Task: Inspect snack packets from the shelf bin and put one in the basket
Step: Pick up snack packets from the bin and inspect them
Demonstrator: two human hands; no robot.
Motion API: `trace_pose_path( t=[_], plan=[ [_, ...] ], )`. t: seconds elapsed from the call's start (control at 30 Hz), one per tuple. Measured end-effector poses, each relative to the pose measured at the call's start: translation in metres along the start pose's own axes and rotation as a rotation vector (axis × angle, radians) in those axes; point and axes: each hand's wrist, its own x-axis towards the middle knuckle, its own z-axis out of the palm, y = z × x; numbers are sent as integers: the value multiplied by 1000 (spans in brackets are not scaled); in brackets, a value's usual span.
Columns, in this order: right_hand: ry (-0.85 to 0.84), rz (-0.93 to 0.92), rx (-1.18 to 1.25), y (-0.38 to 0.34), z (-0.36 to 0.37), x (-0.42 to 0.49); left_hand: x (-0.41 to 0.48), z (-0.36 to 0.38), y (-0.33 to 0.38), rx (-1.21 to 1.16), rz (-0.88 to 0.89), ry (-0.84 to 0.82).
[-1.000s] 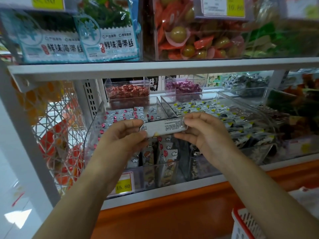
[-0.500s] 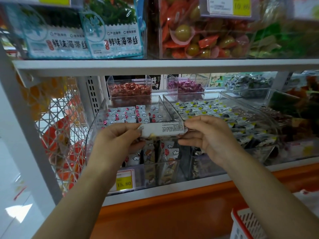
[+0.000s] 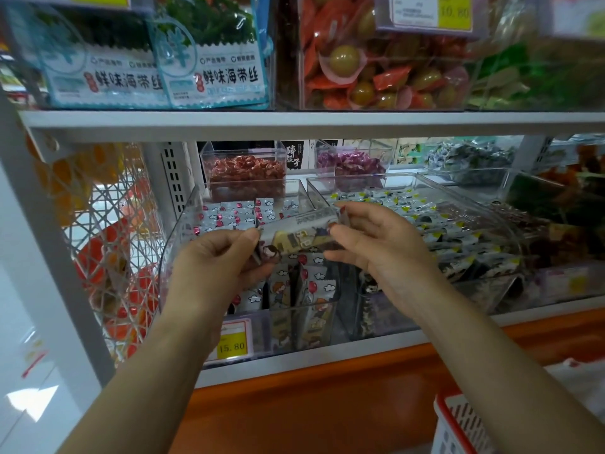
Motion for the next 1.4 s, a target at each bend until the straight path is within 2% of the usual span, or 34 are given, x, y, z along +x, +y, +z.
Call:
trace_pose_path(
  t=[0.07, 0.1, 0.17, 0.23, 0.3, 0.37, 0.53, 0.67, 0.77, 0.9, 1.03, 1.13, 1.2, 1.3, 1.4],
  plan=[
    [77, -45, -77, 0, 1, 0, -2, 1, 1, 46, 37, -30],
    [143, -53, -42, -1, 0, 1, -1, 1, 0, 159, 103, -30],
    [282, -56, 47, -3, -4, 2, 4, -4, -5, 604, 327, 19],
    [327, -66, 11, -5, -7, 2, 10, -8, -11, 1107, 505, -2],
    [305, -81, -57, -3, -7, 2, 14, -9, -20, 1412, 486, -89],
    [282, -96, -116, 0, -5, 1, 15, -7, -26, 1516, 419, -139],
    [235, -143, -256, 2, -1, 2, 14, -2, -28, 1453, 475, -151],
    [198, -175, -350, 3, 7, 4, 12, -2, -24, 1313, 426, -188],
    [160, -209, -521, 1, 11, 6, 9, -8, -21, 1276, 458, -195],
    [95, -346, -793, 2, 21, 8, 5, -14, -14, 1310, 577, -93],
    [-44, -400, -1018, 8, 34, 12, -1, -17, -13, 1331, 505, -184],
    [-132, -394, -1189, 12, 43, 16, -1, -20, -11, 1242, 445, -235],
    [-150, -415, -1256, 11, 47, 16, 1, -22, -4, 1142, 453, -211],
    [-360, -404, -1510, 13, 50, 14, 2, -26, 3, 1105, 442, -153],
    [-443, -289, -1470, 11, 47, 17, 3, -27, 2, 1126, 420, -134]
  ],
)
